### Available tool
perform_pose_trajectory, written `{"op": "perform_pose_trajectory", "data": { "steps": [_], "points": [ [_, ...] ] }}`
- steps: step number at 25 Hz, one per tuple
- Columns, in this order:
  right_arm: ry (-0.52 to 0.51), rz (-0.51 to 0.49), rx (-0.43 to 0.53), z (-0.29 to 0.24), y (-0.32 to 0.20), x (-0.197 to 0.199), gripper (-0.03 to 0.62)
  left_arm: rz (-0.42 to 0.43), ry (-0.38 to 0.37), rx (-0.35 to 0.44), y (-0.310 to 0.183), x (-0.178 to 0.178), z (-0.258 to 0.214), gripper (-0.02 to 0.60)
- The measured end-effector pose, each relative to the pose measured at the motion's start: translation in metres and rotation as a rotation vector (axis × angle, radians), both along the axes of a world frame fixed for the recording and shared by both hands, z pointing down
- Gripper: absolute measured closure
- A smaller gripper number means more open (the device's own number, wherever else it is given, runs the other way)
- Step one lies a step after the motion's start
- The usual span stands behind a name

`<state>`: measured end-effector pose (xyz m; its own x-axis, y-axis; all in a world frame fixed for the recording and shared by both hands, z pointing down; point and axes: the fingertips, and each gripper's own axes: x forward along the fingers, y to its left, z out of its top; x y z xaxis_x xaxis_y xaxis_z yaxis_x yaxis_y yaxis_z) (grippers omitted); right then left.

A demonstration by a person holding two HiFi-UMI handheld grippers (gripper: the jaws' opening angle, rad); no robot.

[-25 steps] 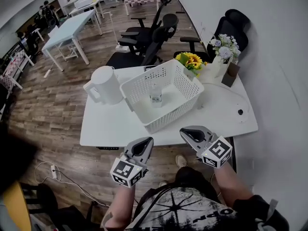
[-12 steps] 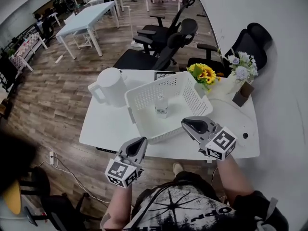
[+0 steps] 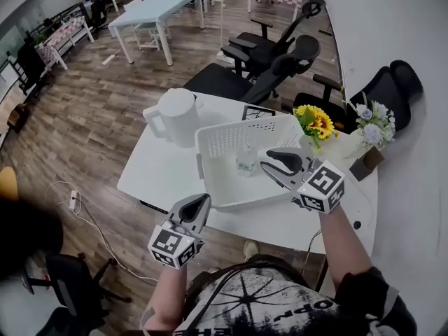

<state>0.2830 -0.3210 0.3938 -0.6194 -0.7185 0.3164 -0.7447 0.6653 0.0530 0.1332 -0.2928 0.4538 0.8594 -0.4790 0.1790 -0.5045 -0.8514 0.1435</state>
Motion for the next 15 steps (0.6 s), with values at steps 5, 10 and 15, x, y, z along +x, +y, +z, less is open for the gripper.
{"op": "perform_pose_trajectory", "data": {
  "steps": [5, 10, 15],
  "points": [
    [0.082, -0.068, -0.049, 0.021, -0.033, -0.002, 0.450, -0.052, -0.007, -0.001, -0.011, -0.002, 0.004, 0.571],
    [0.169, -0.125, -0.114, 0.053, -0.066, -0.001, 0.419, -0.113, -0.017, -0.013, -0.021, -0.010, 0.007, 0.571],
    [0.213, -0.172, -0.191, 0.088, -0.090, -0.002, 0.402, -0.172, -0.024, -0.028, -0.029, -0.019, 0.011, 0.571]
  ]
}}
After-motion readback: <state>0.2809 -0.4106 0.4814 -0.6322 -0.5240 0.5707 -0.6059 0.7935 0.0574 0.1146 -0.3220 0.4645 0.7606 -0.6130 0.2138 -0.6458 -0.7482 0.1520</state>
